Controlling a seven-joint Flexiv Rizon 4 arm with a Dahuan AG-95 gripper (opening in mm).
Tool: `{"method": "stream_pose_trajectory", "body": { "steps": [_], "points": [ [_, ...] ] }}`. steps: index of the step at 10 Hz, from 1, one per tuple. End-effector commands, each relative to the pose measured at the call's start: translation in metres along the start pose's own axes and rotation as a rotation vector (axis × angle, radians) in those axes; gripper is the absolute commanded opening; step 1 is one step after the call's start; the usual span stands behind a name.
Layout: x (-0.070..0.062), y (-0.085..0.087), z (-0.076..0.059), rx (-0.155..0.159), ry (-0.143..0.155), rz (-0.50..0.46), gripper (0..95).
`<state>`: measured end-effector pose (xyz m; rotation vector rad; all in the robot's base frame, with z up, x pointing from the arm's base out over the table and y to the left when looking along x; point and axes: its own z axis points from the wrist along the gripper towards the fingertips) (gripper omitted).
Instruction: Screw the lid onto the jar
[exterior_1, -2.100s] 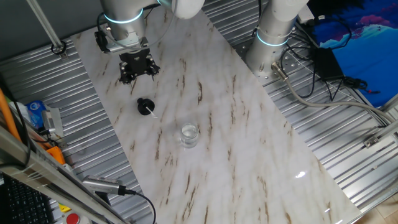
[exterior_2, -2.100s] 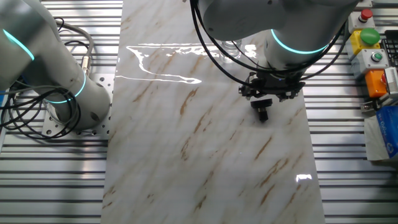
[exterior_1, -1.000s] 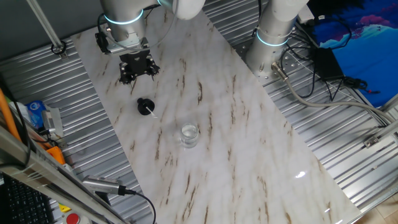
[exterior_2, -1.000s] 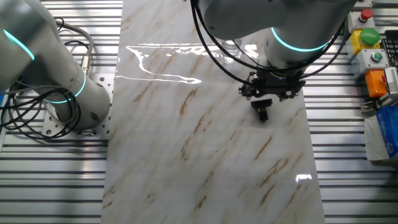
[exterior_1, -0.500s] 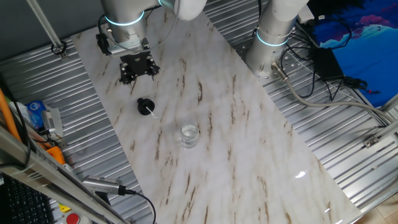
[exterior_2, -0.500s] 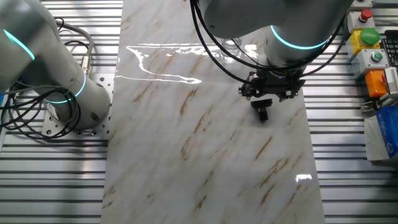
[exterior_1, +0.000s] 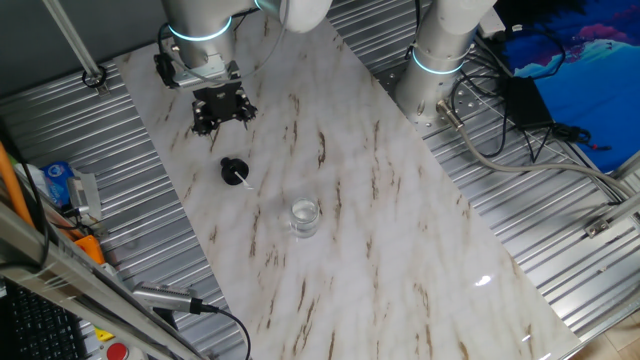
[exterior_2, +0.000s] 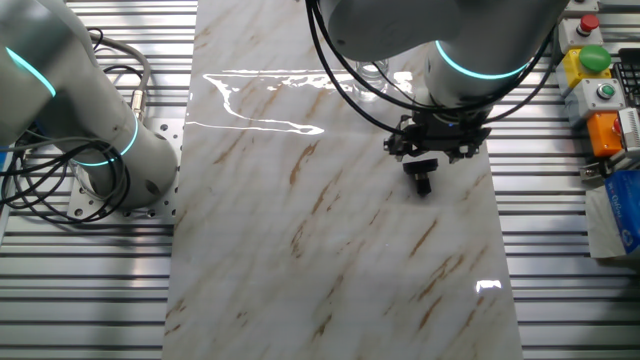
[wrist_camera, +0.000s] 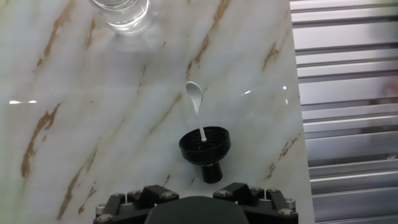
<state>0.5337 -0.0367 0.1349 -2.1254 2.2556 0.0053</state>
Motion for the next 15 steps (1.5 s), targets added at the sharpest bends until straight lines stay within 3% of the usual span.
{"method": "stream_pose_trajectory", "body": {
  "steps": [1, 15],
  "points": [
    [-0.0001, -0.0001, 0.0003, 0.000, 0.004, -0.010, 76.0],
    [-0.0001, -0.0001, 0.0003, -0.008, 0.008, -0.026, 76.0]
  ]
}}
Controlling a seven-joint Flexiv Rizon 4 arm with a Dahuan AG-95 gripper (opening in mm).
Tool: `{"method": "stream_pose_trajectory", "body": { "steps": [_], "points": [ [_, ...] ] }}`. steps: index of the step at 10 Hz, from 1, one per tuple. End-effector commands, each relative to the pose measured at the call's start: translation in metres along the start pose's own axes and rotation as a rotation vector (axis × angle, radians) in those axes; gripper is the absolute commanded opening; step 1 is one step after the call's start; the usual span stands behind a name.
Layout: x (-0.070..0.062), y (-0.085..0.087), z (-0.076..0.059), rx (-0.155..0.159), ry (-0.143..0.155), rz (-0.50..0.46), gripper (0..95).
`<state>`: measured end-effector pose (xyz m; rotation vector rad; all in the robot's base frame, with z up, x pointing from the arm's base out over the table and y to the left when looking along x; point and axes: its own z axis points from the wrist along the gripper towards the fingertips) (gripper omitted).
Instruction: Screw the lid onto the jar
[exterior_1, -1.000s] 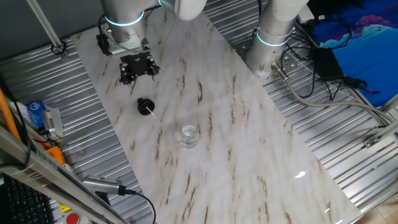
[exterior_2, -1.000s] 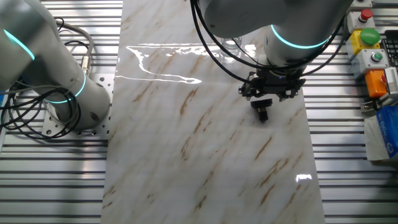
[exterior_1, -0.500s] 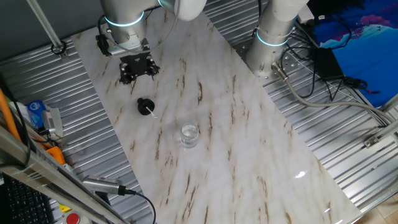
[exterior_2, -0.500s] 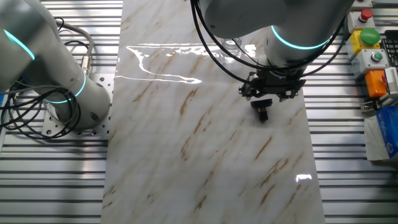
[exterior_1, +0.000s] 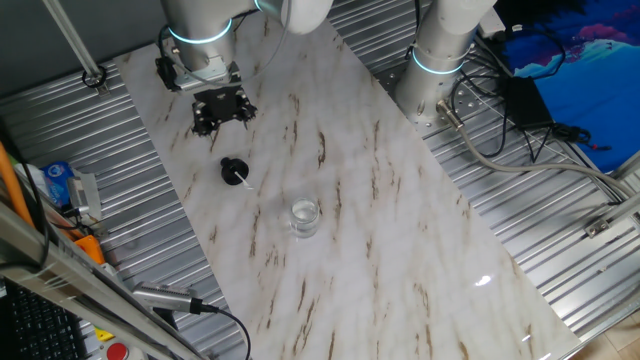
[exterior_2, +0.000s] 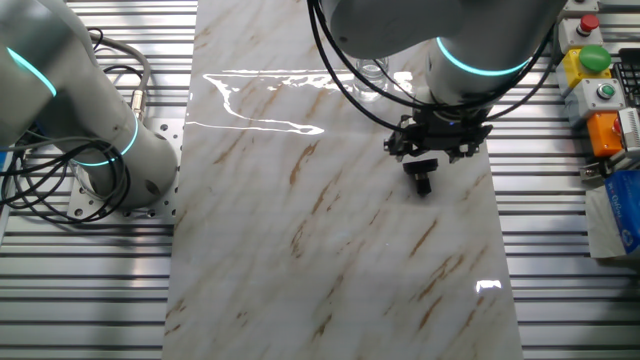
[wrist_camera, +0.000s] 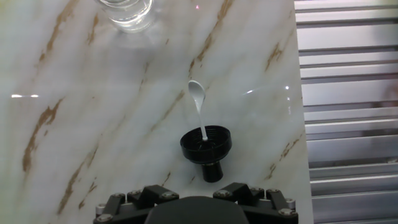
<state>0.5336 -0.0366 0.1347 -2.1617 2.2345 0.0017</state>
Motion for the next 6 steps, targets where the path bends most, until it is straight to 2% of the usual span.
{"method": "stream_pose_trajectory", "body": {
  "steps": [1, 6],
  "points": [
    [-0.0001, -0.0002, 0.0000, -0.005, -0.001, 0.000, 76.0],
    [-0.0001, -0.0002, 0.0000, -0.010, -0.007, -0.011, 76.0]
  ]
}}
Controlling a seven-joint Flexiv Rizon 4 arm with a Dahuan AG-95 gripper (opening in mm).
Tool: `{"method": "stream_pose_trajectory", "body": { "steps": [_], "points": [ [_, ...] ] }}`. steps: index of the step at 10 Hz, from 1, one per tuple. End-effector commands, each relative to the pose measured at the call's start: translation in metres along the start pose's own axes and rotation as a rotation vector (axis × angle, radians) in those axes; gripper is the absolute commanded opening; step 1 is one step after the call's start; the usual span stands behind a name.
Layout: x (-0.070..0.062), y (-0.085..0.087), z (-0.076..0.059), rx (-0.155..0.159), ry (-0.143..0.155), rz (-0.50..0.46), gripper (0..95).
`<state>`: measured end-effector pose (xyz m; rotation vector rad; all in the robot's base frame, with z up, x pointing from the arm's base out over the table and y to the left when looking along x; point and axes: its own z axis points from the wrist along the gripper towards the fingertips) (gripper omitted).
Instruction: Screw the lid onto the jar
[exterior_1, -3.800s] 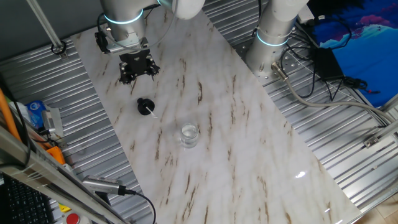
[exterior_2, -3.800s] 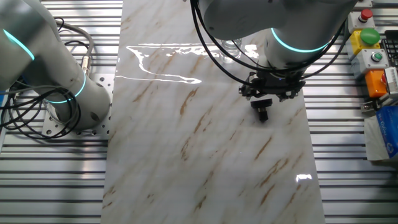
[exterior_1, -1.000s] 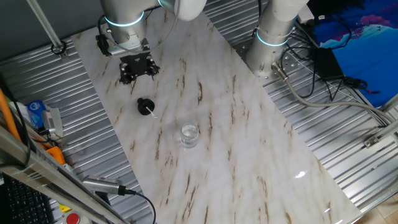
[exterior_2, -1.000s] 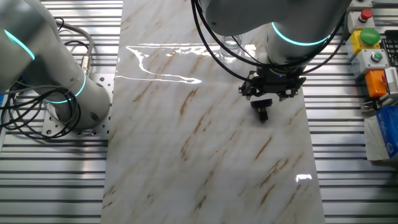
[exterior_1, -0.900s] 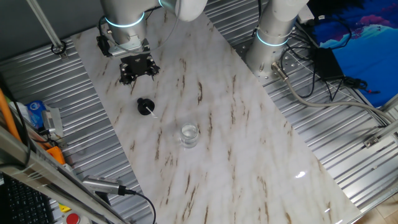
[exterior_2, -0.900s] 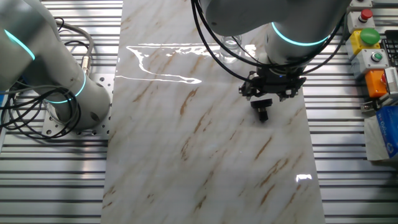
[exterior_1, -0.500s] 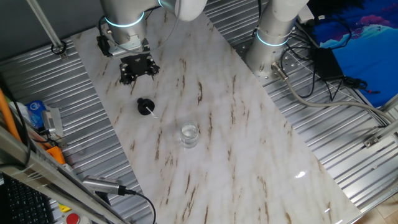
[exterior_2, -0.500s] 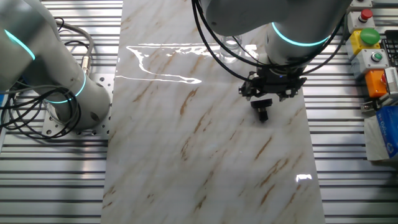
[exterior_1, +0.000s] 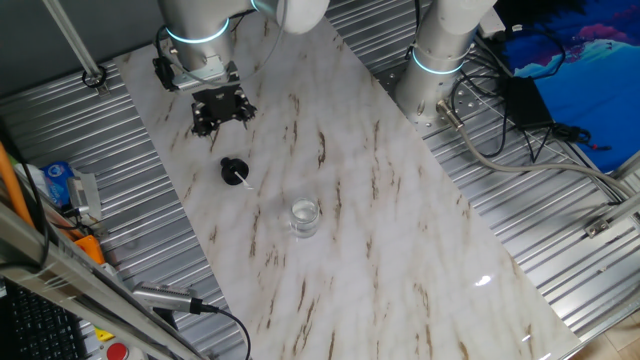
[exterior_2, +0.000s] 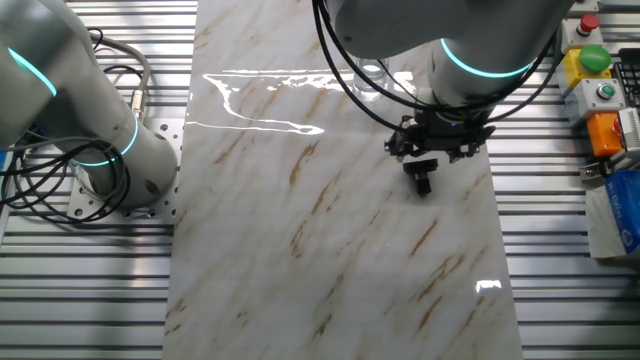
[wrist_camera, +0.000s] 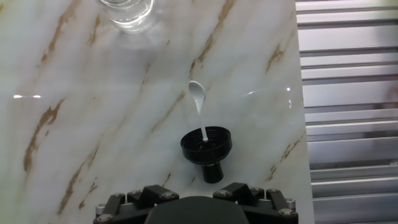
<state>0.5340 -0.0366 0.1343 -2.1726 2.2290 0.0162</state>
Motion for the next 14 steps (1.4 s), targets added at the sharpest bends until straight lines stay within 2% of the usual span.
{"method": "stream_pose_trajectory", "body": {
  "steps": [1, 7, 9, 14],
  "points": [
    [0.000, 0.000, 0.000, -0.002, -0.005, -0.006, 76.0],
    [0.000, 0.000, 0.000, -0.003, -0.003, -0.051, 76.0],
    [-0.001, -0.005, 0.003, -0.005, -0.009, -0.078, 76.0],
    [-0.002, -0.011, 0.024, -0.006, -0.075, -0.083, 76.0]
  ]
}}
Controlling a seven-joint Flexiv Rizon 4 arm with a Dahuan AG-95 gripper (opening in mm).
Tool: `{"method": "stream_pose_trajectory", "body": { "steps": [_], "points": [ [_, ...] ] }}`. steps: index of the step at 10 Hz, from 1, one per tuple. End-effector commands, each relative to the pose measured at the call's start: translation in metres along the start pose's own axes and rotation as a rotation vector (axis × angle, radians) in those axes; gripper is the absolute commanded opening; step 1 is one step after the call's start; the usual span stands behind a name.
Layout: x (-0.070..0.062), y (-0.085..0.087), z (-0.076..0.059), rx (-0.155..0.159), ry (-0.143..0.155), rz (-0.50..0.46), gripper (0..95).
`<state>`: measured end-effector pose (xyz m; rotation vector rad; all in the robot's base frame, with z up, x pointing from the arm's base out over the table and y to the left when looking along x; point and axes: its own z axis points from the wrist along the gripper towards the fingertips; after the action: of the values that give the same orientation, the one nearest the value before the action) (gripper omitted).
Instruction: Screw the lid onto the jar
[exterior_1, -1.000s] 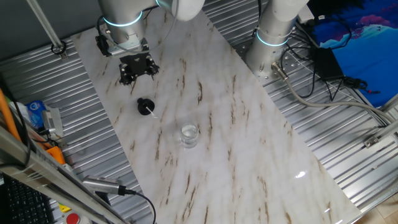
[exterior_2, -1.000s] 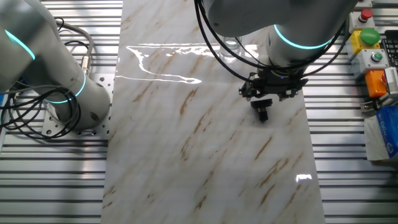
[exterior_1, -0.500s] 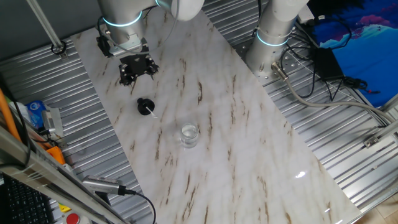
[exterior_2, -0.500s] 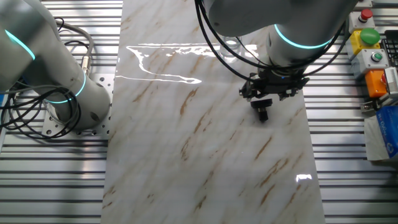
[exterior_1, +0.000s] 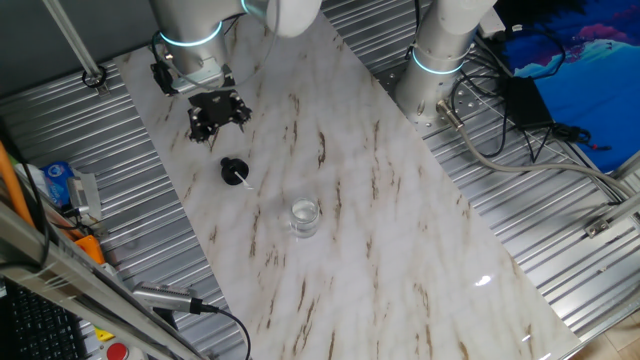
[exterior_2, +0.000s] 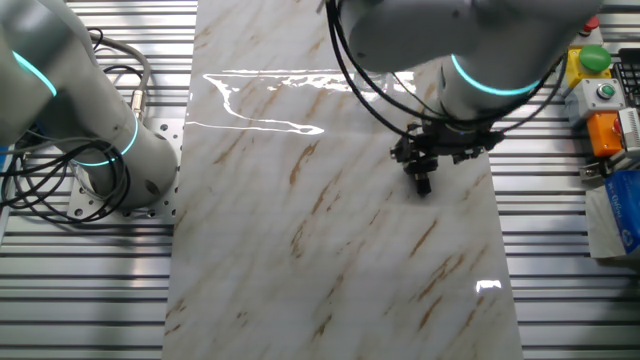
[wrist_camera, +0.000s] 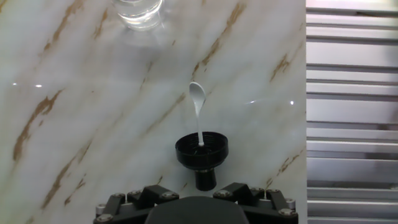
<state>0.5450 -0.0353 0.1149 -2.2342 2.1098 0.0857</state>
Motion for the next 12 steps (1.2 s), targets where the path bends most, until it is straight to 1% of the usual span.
{"method": "stream_pose_trajectory", "body": {
  "steps": [1, 4, 6, 8, 12],
  "points": [
    [-0.001, -0.001, 0.009, 0.001, -0.020, -0.006, 76.0],
    [-0.001, -0.001, 0.015, 0.003, -0.015, -0.016, 76.0],
    [-0.002, -0.001, 0.025, 0.005, -0.019, -0.021, 76.0],
    [-0.003, 0.000, 0.030, 0.008, -0.025, -0.023, 76.0],
    [-0.004, 0.000, 0.035, 0.009, -0.024, -0.025, 76.0]
  ]
}}
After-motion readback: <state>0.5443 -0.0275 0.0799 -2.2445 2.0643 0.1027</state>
